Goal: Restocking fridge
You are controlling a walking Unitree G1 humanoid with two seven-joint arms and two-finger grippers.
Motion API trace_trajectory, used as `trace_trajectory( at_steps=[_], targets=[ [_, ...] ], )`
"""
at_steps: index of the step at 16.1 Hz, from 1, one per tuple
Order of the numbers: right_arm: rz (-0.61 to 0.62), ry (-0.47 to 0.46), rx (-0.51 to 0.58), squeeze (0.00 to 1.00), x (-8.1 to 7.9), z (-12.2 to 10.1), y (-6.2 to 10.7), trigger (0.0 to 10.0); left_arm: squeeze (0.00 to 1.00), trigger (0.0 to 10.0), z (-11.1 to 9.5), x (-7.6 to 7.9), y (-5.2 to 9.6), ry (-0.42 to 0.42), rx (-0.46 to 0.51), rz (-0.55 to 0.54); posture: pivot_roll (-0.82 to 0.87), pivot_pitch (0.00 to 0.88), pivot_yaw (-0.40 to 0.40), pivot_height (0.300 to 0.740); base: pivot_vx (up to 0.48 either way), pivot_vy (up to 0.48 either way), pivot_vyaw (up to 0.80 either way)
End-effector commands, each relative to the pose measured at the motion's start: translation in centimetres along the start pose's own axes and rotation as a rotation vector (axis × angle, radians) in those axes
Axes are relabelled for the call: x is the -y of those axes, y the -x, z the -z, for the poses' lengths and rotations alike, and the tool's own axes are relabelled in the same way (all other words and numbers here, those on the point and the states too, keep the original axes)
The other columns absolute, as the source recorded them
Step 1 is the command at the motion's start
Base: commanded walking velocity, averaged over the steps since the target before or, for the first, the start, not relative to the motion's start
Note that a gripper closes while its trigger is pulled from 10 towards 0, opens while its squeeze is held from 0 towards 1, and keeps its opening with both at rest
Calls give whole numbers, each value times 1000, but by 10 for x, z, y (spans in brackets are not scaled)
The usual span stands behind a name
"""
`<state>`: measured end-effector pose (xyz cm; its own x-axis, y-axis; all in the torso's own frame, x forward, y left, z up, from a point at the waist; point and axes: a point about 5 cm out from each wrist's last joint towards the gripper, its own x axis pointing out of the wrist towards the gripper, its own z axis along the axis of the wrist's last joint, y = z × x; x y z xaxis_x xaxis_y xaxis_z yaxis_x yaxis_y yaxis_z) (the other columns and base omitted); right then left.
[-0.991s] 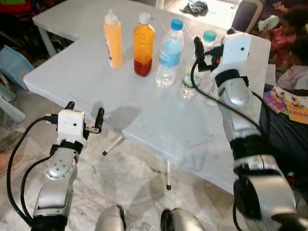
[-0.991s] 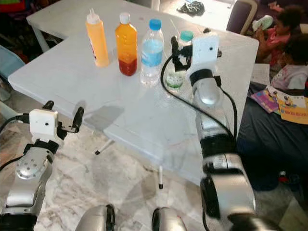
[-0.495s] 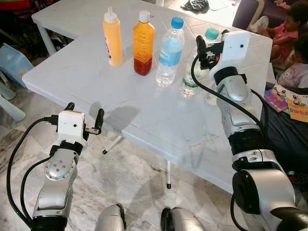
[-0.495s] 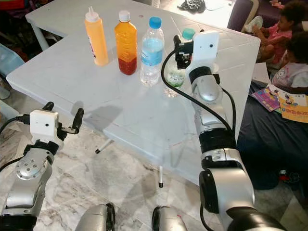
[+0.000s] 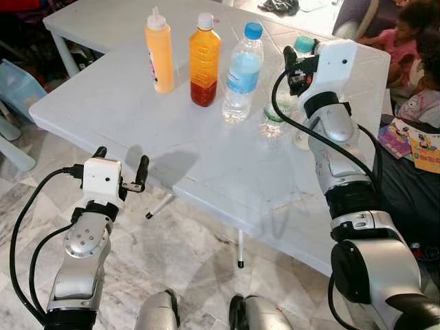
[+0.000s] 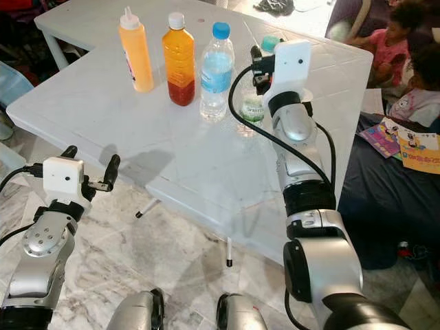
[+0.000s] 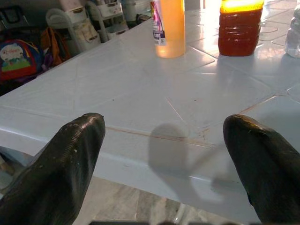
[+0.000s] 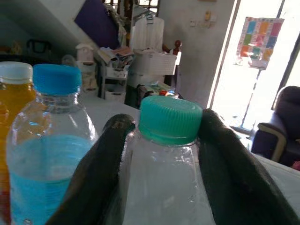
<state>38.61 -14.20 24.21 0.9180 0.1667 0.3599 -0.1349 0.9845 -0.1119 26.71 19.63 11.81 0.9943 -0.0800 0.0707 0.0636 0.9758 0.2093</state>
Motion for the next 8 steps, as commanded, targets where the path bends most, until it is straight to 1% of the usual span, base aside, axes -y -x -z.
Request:
trace_trajectory(
  at_steps=[1,3,4,7,8],
  targets=[
    [-8,-1,11,0,0,-5,0,0,0,10000,-2,1,0,-12,0,3,83,150,-48,740,0,0,0],
    [-12,-6,6,0,-1,-6,1,0,0,10000,-1,0,0,-13,-1,2,83,150,-49,740,0,0,0],
    [-17,-11,-11,0,-2,-5,8,0,0,10000,-1,-1,0,-15,-5,-1,81,149,-51,740,0,0,0],
    [-25,-2,-35,0,-4,-2,19,0,0,10000,0,0,0,-15,-8,1,74,145,-52,740,0,0,0],
    [-21,-6,-50,0,-3,-1,28,0,0,10000,1,0,-2,-26,-13,4,69,142,-52,740,0,0,0]
  ],
)
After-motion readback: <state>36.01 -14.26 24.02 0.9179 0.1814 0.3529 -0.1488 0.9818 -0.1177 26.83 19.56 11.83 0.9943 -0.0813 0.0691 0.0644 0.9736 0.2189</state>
